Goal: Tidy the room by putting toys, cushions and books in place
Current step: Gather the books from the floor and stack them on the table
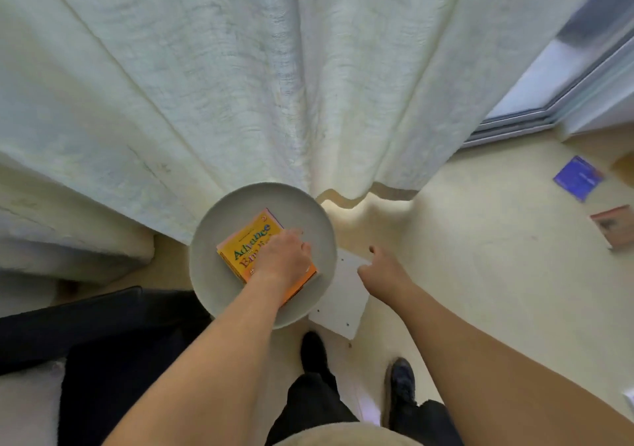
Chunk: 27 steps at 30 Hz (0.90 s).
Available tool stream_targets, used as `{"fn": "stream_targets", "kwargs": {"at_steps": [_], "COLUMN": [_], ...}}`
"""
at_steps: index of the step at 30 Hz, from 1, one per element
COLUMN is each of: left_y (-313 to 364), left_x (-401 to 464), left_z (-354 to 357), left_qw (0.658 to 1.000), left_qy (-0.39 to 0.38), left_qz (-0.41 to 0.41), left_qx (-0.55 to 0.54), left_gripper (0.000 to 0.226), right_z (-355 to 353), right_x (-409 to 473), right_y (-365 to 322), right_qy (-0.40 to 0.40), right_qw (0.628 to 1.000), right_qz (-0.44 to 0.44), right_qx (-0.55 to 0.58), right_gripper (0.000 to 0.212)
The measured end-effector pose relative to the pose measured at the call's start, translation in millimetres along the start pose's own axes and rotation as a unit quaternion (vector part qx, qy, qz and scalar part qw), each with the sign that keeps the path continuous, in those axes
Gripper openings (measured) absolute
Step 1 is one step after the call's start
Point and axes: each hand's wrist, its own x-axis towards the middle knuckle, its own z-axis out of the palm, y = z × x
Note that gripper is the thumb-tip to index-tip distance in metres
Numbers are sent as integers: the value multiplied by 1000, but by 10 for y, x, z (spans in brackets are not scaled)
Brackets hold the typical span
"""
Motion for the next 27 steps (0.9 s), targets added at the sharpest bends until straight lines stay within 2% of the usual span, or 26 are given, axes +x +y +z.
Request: {"fn": "stream_targets", "kwargs": {"at_steps": [2, 5, 11, 16, 20, 27], "left_y": [375, 977, 2577, 4016, 5085, 6138], "left_x": [19, -7, -322, -702, -994, -1069], "left_z": [1, 124, 833, 1509, 1999, 2563], "left_qw": [999, 997, 983, 952, 914, 885], "left_qy": [-2, -9, -28, -46, -50, -70], "left_qz": [28, 65, 147, 250, 341, 374], "left_qx": [26, 35, 109, 169, 214, 268], "left_gripper": [40, 38, 43, 41, 42, 42], "right_z": [-303, -738, -1774, -2628, -3174, -3688], "right_x": [-103, -195, -496, -828, -1109, -1237], "right_y": [238, 650, 2084, 3301, 4147, 5115], "right_qy": [17, 51, 100, 173, 218, 231], "right_qw": [999, 998, 991, 974, 954, 928], "right_qz": [5, 2, 57, 105, 139, 187], "right_qx": [30, 41, 71, 99, 152, 223], "right_gripper": [69, 61, 64, 62, 61, 60]}}
